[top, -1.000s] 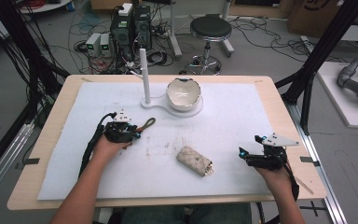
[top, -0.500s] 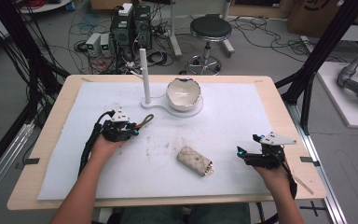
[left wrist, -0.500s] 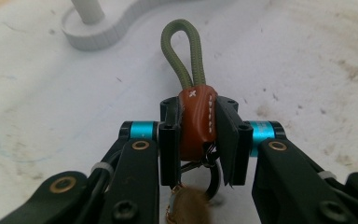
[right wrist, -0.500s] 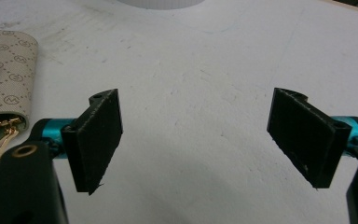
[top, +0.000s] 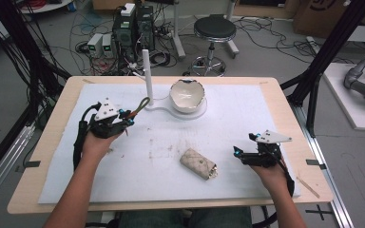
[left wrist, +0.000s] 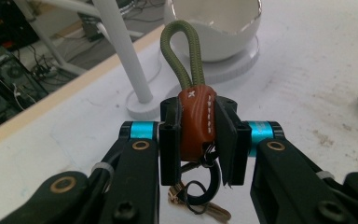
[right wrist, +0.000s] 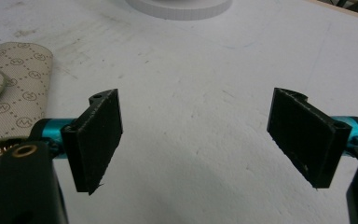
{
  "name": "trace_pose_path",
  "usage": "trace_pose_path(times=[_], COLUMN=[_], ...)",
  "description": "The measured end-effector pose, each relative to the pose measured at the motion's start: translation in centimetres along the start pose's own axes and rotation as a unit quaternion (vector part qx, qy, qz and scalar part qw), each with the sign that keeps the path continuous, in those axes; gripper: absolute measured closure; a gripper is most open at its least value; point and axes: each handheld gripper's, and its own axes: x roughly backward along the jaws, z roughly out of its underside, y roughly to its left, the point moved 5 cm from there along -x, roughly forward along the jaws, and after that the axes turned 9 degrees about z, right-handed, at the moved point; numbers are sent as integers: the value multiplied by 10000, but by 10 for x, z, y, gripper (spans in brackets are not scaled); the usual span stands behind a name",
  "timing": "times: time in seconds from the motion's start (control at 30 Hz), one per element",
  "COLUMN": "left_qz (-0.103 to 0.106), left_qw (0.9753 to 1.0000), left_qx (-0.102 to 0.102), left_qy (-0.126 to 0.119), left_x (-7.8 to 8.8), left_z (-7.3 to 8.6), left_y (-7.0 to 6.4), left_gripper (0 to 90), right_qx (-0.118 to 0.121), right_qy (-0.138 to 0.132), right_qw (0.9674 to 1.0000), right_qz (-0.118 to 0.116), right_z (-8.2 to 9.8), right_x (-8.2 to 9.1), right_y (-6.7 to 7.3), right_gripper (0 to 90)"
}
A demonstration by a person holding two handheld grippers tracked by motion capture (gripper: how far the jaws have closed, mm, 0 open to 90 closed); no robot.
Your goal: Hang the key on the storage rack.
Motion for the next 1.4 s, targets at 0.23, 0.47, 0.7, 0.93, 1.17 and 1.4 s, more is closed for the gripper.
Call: trace_pose_path(times=[0.23,0.47,0.7,0.93,1.17,1.4], left_qz=[-139,-272,-406,-450,-579,-617], left_qw=[9995,9988,9982,9980,9973,9968], left_qx=[-192,-305,-403,-431,-453,-470], left_qy=[-186,-275,-196,-102,8,169], left_x=[18,28,23,14,4,-5], left_z=[-29,-53,-73,-81,-78,-73], left_y=[4,15,27,34,38,42], left_gripper=[724,723,723,723,721,721], right_qx=[90,120,121,75,-2,3], right_qy=[-6,13,42,22,20,35], right_qw=[9999,9998,9998,9998,9999,9999], right_qz=[-114,-169,-178,-158,-139,-122], right_z=[-6,-10,-9,-9,-5,-3], right_x=[-10,-15,-16,-14,-12,-9], right_y=[5,10,10,8,4,4], right_gripper=[184,184,184,184,184,184])
